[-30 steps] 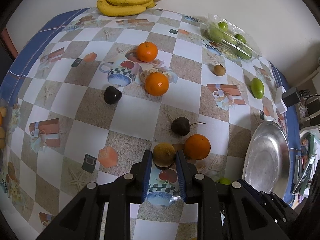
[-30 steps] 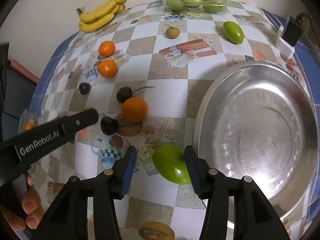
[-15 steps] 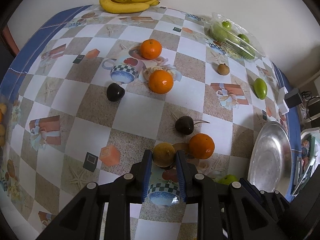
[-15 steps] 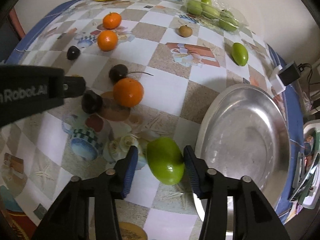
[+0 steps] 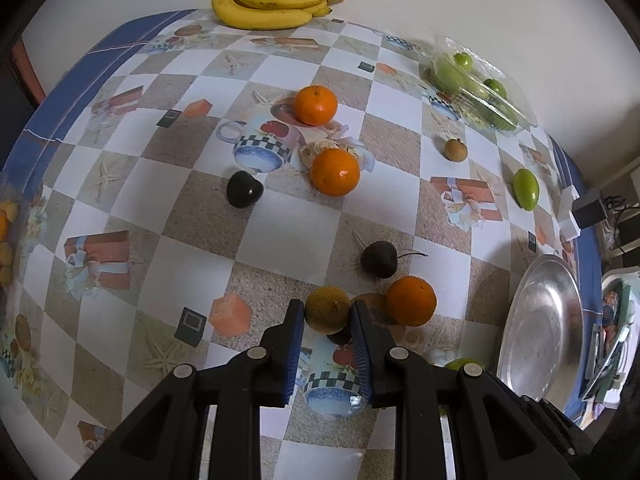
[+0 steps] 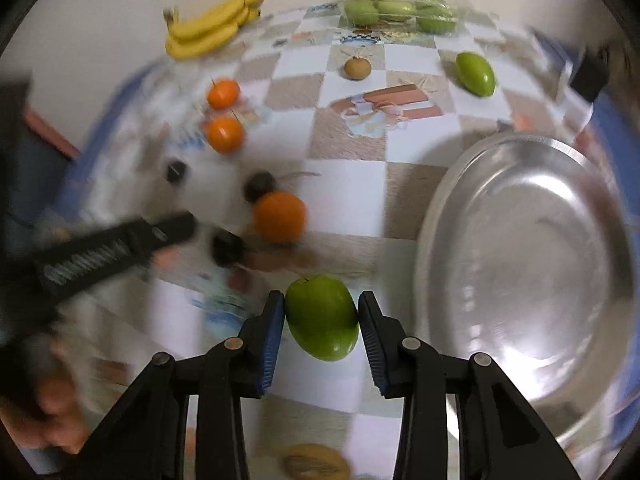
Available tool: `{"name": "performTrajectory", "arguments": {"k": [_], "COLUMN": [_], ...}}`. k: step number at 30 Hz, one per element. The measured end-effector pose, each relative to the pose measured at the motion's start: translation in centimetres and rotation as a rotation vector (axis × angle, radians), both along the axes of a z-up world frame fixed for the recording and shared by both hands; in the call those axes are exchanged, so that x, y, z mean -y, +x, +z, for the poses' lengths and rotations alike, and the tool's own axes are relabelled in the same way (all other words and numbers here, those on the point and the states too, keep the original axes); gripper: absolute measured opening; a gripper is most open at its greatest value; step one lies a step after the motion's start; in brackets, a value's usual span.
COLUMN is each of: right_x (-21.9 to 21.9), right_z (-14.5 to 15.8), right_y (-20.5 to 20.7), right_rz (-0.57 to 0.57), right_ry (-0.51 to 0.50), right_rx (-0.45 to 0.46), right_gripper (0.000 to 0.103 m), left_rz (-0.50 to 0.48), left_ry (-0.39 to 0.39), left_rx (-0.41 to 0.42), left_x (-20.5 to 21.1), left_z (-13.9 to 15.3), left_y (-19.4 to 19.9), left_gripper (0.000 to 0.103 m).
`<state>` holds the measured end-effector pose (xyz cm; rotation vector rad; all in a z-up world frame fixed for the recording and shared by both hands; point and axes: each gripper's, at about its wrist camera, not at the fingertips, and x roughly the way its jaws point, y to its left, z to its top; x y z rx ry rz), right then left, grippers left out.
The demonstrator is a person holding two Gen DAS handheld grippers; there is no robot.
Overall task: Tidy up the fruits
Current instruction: 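Carry both fruits into the steel bowl and open both grippers to release them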
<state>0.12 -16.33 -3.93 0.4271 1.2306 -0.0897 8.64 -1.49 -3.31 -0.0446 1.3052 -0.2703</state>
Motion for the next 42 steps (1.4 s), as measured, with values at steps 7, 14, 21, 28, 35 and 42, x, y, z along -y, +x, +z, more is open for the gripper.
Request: {"name": "performTrajectory", "arguments": {"k": [7,14,21,28,35,42], "right_x": [2.4,7.3,9.5,11.4,13.0,13.7], "right_z": [1.6,3.0,3.2,3.2,2.9,2.8], "right_y": [-1.3,-2.8,-4.1,-5.8,-7.1,-7.7], "right_rz": [-0.124,-0.282,-0.349,-0.428,-0.504,-0.537], "right_ry": [0.057,0.014,0.047,0.011,-0.029,-0.042], "right_rx": [0.054,0.093,0.11,0.093,0.052,0.045], "right_gripper": [0.039,0.023,0.023,0.023,0.023,0.023], "left_rz": [-0.027,-0.118,-0.195,-0.347,-0.505,-0.58], "left_ry": [-0.009,-0.02,0.014,0.03,0.029,0.047], "left_rx": [0.018,0.048,0.054,0.086,0.116,0.112], "left_x": [1.1,4.6,7.4,11.8,16.6,19.0], "left_z": [0.6,1.4,0.9,1.2,1.2,-0.1], "left_y": [-0.2,-1.3,-2.5,-4.8,-7.2,-8.8], "left_gripper": [0.026,0.026,0.026,0.026,0.026,0.027]}}
